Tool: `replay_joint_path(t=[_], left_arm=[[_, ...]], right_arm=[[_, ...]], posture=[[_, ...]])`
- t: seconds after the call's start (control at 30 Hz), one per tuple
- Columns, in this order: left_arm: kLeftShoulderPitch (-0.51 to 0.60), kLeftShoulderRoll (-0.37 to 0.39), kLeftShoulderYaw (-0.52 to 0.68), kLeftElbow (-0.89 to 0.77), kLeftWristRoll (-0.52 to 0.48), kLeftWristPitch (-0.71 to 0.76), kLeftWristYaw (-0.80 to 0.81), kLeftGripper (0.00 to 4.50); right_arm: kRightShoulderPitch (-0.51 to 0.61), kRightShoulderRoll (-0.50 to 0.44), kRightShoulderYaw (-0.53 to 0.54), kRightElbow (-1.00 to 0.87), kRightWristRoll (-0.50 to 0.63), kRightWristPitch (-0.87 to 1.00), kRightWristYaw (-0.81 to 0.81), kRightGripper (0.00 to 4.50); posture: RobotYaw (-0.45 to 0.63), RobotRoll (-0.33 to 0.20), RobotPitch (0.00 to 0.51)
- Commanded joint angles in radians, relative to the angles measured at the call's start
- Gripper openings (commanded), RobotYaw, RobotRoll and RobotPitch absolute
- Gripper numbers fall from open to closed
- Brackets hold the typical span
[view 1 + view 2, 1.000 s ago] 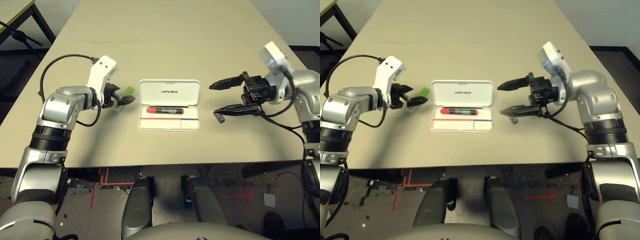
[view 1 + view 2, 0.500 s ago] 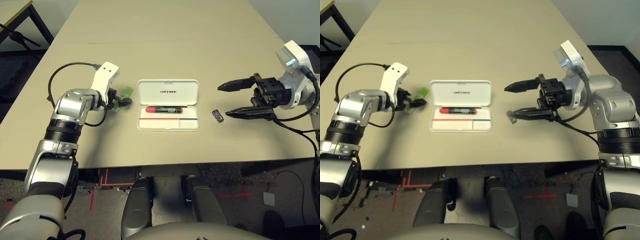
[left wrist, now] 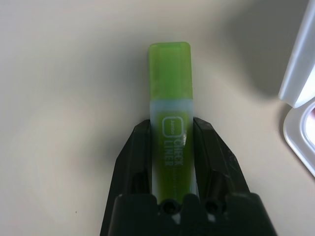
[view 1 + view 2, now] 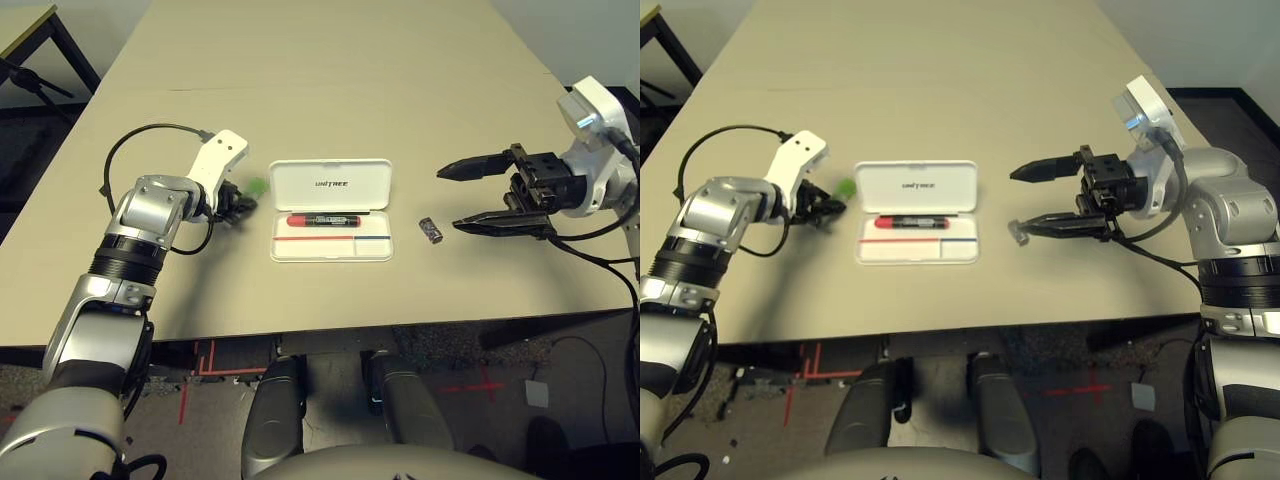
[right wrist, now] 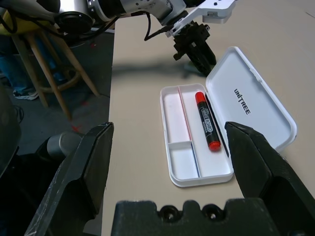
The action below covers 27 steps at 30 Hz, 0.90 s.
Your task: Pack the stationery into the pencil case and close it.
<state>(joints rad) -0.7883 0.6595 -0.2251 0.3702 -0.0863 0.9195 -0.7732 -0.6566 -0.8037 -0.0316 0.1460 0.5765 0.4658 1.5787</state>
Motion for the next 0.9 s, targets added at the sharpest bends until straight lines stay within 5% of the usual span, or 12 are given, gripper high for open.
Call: replay_joint_path(t=[0.03,0.37,0.6,0.9], left_arm=[[0.030,0.007,-0.040,0.027,0.020,0.050,-0.019,1.09],[0.057,0.046,-0.012,-0.060,-0.014,0.075,-0.077,1.09],[0.123,0.165,0.004,-0.204,-0.043,0.099,-0.156,1.09],[0.198,0.348,0.064,-0.351,-0.118,-0.069,-0.351,1.09]], right_arm=[[-0.004,0.008,-0.003,-0.014,0.009,-0.007,0.000,4.50],[-0.009,0.019,-0.002,-0.004,0.004,-0.012,0.001,4.50],[-0.013,0.031,0.005,0.022,-0.010,-0.022,-0.004,4.50],[-0.025,0.042,0.018,0.090,-0.043,-0.059,-0.004,4.50]], posture=[[0.02,0.000,0.172],[0.03,0.000,0.166],[0.06,0.000,0.169],[0.09,0.000,0.174]])
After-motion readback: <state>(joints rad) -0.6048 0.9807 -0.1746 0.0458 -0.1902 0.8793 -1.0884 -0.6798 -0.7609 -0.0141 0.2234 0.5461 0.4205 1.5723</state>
